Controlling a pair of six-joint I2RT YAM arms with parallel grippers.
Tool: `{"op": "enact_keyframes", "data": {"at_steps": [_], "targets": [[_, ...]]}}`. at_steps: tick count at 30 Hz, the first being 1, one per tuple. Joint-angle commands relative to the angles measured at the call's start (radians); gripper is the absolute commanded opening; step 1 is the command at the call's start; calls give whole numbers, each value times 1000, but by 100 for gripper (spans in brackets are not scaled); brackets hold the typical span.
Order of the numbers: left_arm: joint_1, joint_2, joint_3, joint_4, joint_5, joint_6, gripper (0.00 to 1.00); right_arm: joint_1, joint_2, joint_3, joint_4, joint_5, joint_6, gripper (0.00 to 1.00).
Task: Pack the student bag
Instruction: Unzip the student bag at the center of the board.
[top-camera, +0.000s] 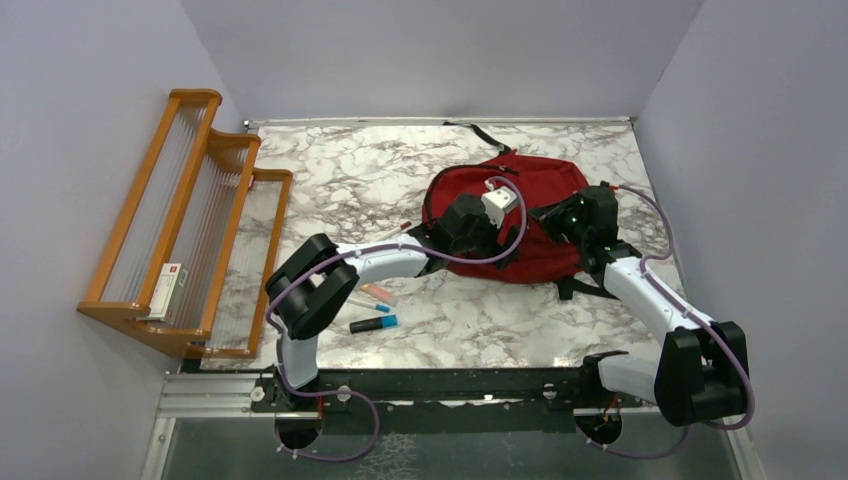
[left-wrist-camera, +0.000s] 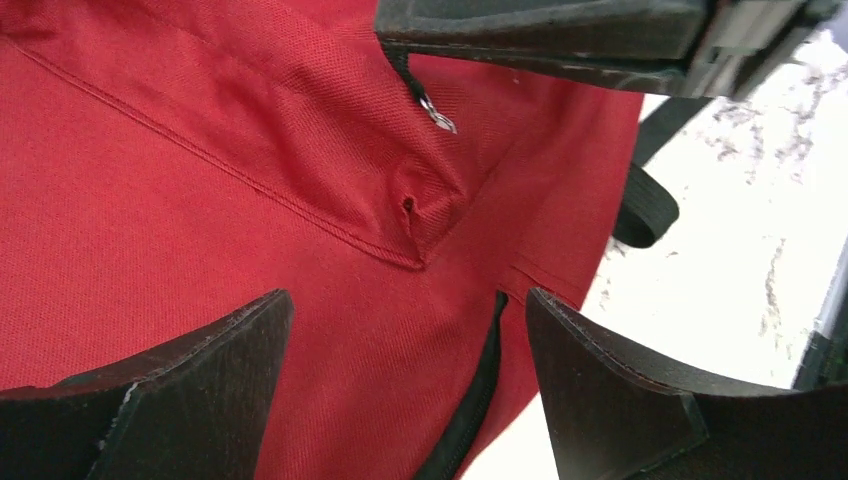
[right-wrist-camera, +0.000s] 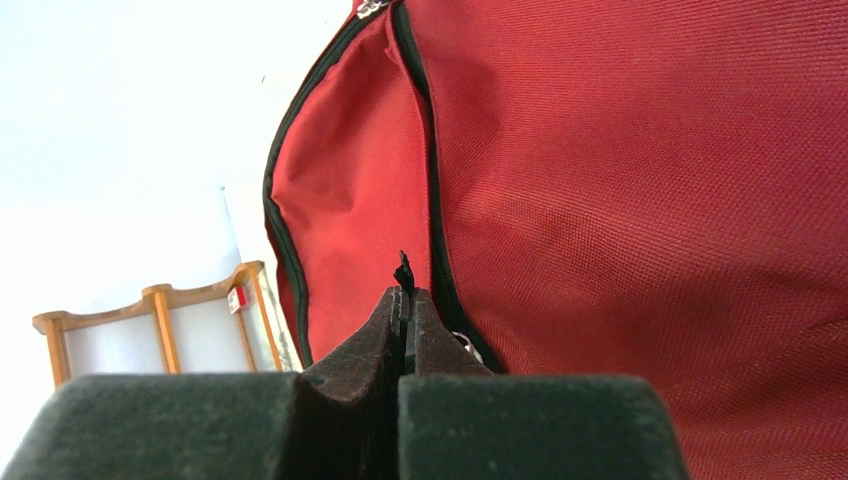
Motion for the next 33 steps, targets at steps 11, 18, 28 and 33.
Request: {"op": "enact_keyframes", "data": {"at_steps": [11,18,28,33], "targets": [[-12,114,135,62,-77,26,79,1,-14,36,1,-49,-10,1],[-17,125,128,66,-45,13,48,1,-13,41,-8,-30,-19,1],[-28,105,54,83,-2,1,8,1,27,59,3,20,-32,1],[-36,94,21,88,11,1,0,1,61,97,11,47,-48,1]]}}
